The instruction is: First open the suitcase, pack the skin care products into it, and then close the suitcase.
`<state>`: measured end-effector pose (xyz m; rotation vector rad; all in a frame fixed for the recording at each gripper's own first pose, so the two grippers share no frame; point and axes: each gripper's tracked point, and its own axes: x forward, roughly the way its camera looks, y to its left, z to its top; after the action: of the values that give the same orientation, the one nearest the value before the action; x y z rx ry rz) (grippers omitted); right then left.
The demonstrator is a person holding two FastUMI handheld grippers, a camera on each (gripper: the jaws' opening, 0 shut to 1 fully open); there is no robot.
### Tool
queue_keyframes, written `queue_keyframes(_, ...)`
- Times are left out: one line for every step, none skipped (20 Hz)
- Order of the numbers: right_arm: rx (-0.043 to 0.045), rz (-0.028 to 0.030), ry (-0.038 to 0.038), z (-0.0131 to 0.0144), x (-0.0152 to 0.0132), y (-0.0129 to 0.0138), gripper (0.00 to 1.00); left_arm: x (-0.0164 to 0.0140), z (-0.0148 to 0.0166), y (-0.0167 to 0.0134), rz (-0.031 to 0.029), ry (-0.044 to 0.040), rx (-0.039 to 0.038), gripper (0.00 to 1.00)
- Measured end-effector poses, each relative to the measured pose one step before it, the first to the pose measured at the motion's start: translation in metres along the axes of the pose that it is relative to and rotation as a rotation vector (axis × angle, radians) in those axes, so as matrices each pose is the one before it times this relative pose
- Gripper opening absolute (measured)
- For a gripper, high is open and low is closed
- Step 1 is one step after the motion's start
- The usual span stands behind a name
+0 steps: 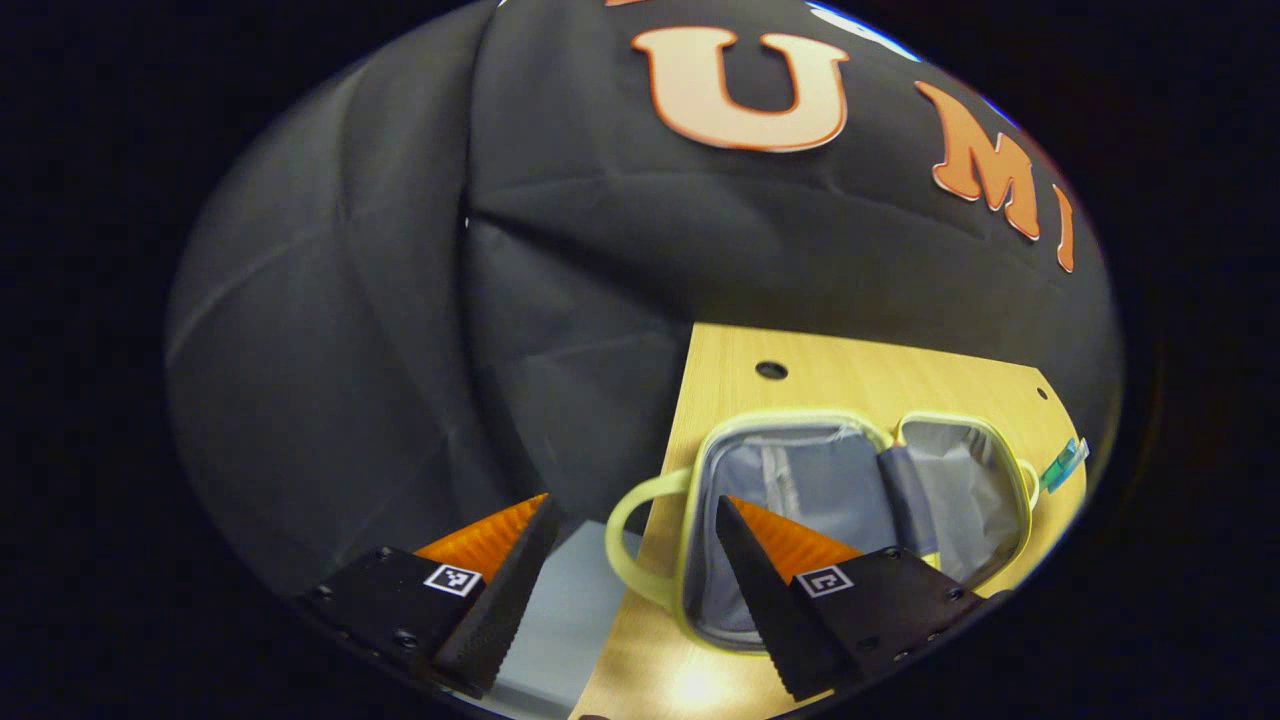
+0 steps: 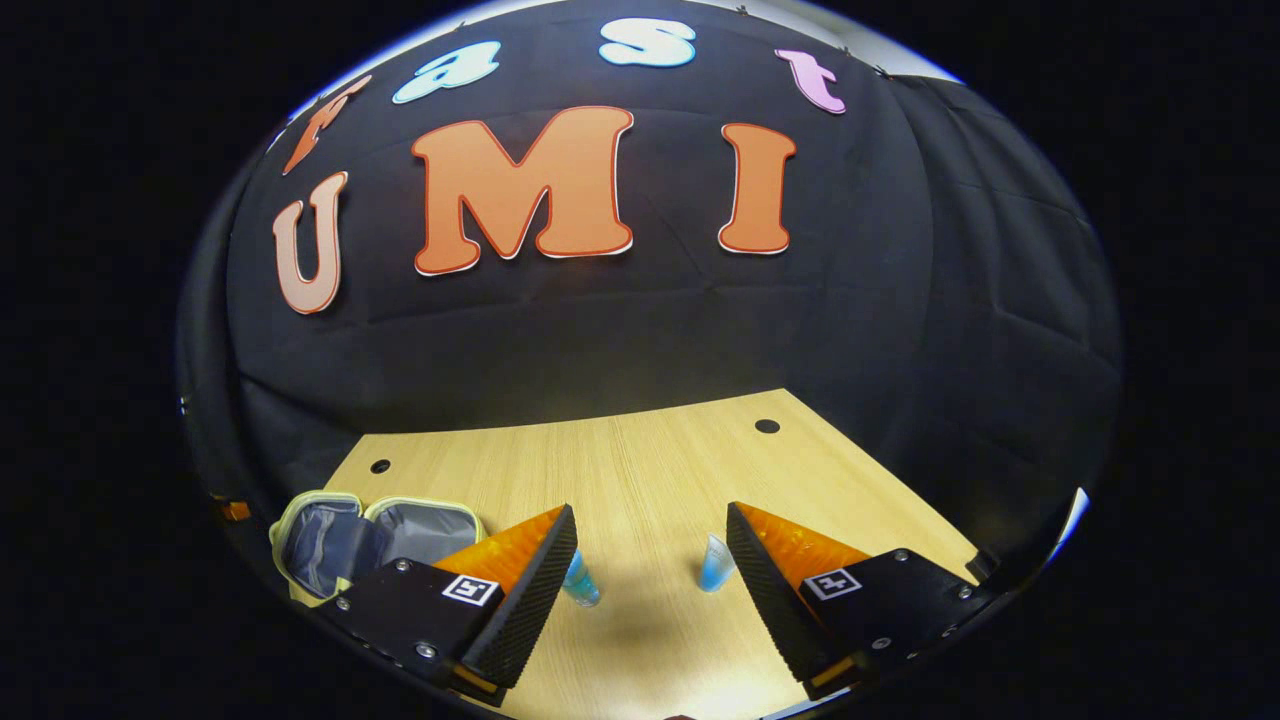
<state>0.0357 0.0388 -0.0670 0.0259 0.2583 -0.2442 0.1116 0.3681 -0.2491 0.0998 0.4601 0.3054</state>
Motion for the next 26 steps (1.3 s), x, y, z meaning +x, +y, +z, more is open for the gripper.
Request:
queue_keyframes(-0.01464, 0.00254, -0.00676, 0.00149, 0.00219, -0.00511, 0.95, -0.01187, 0.03001, -0.01659, 0.01067, -0.06837, 0.02314, 0.98)
queue_keyframes(-0.01284, 0.00406, -0.00768, 0.00132, 0.00244, -0.00529, 0.95, -0.01290, 0.02316, -0.01794, -0.00631, -0.04581, 0.00692, 0.98)
queue_keyframes(-0.01185, 0.01046, -0.00592, 0.00083, 0.00357, -0.00582, 0.95, -0.00964, 0.02254, -0.02072, -0.01562, -0.03937, 0.00026, 0.98)
queue_keyframes(-0.00573, 0.01226, 0.00072, 0.00006, 0.00339, -0.00457, 0.95, -0.01165, 0.02486, -0.02866, -0.02121, -0.04727, -0.00706, 0.98)
queue_keyframes(-0.00310, 0.01154, -0.00003, 0.00120, 0.00336, -0.00367, 0.95, -0.00896, 0.01603, -0.02441, -0.02318, -0.03446, -0.00830, 0.98)
queue_keyframes(-0.00708, 0.01754, -0.00830, 0.00254, 0.00512, -0.00699, 0.95, -0.00755, 0.02424, -0.03996, -0.01436, -0.05743, -0.01327, 0.98)
queue_keyframes(-0.01532, 0.01026, -0.01280, 0.00213, 0.00605, -0.00781, 0.95, -0.00794, 0.01661, -0.04560, -0.02571, -0.03584, -0.01450, 0.97)
queue_keyframes(-0.00683, 0.00785, -0.00049, -0.00124, 0.00412, -0.00364, 0.95, -0.00379, 0.00724, -0.02995, -0.02589, -0.01581, -0.01100, 0.97)
queue_keyframes(-0.00145, 0.01660, 0.00161, -0.00079, 0.00494, -0.00240, 0.95, -0.00490, 0.00545, -0.04212, -0.04276, -0.01500, -0.00990, 0.96)
queue_keyframes(-0.00092, 0.01880, 0.00363, -0.00257, 0.00583, -0.00193, 0.95, -0.00029, -0.00083, -0.03628, -0.02893, -0.01146, 0.00681, 0.96)
queue_keyframes(-0.00256, 0.00974, 0.00459, -0.00229, 0.00358, -0.00198, 0.95, 0.00477, -0.00023, -0.02395, -0.01329, -0.00324, 0.00509, 0.97)
queue_keyframes(-0.00453, 0.01402, 0.00507, -0.00361, 0.00347, -0.00218, 0.95, 0.00556, -0.00105, -0.03095, -0.02066, -0.00234, -0.00695, 0.97)
queue_keyframes(-0.00601, 0.01174, 0.00818, -0.00453, 0.00325, -0.00324, 0.95, 0.00212, -0.00215, -0.02927, -0.03068, -0.00690, -0.01891, 0.97)
queue_keyframes(-0.00364, 0.00869, 0.00883, -0.00432, 0.00200, -0.00335, 0.95, 0.00475, -0.00962, -0.04042, -0.05222, 0.00068, -0.02807, 0.97)
queue_keyframes(-0.00194, 0.00539, 0.00906, -0.00514, 0.00261, -0.00422, 0.95, 0.00709, -0.00935, -0.02487, -0.02409, 0.00224, -0.00919, 0.98)
queue_keyframes(-0.00105, 0.00420, 0.00972, -0.00470, 0.00172, -0.00406, 0.95, 0.00595, -0.01029, -0.01983, -0.01485, 0.00153, -0.00235, 0.98)
queue_keyframes(-0.00080, 0.00228, 0.00954, -0.00409, 0.00249, -0.00586, 0.95, 0.00759, -0.01114, -0.01693, -0.01659, 0.01096, 0.00676, 0.98)
queue_keyframes(-0.00219, 0.00214, 0.00998, -0.00397, 0.00250, -0.00454, 0.95, 0.00508, -0.01110, -0.01498, -0.00788, 0.00838, 0.00312, 0.98)
queue_keyframes(-0.00722, 0.00099, 0.01502, -0.00833, 0.00530, -0.01154, 0.95, 0.01107, -0.01870, -0.02351, -0.02479, 0.01268, 0.00103, 0.98)
queue_keyframes(-0.00555, 0.00049, 0.00774, -0.00315, 0.00278, -0.00545, 0.95, 0.00924, -0.01636, -0.01734, -0.00658, 0.01557, -0.00795, 0.98)
queue_keyframes(-0.00606, 0.00003, 0.00949, -0.00459, 0.00316, -0.00574, 0.95, 0.00457, -0.01167, -0.00870, -0.00235, 0.00713, -0.00464, 0.98)
queue_keyframes(-0.00755, 0.00314, 0.01495, -0.00590, 0.00380, -0.00583, 0.95, 0.00805, -0.01770, -0.00642, 0.00978, 0.00909, 0.00013, 0.98)
queue_keyframes(-0.00484, 0.00231, 0.01190, -0.00473, 0.00195, -0.00390, 0.95, 0.00620, -0.01471, -0.00478, 0.00768, 0.00838, 0.00100, 0.98)
queue_keyframes(-0.00676, 0.00203, 0.01365, -0.00568, 0.00273, -0.00645, 0.95, 0.00615, -0.02113, -0.00874, -0.00183, 0.02283, 0.00300, 0.99)
queue_keyframes(-0.01025, -0.00182, 0.00801, -0.00387, 0.00392, -0.00539, 0.96, 0.00673, -0.01917, -0.00740, -0.00373, 0.02248, 0.00930, 0.98)
queue_keyframes(-0.01076, -0.00078, 0.01141, -0.00489, 0.00262, -0.00490, 0.96, 0.00518, -0.01396, -0.00434, 0.00439, 0.01824, 0.01234, 0.98)
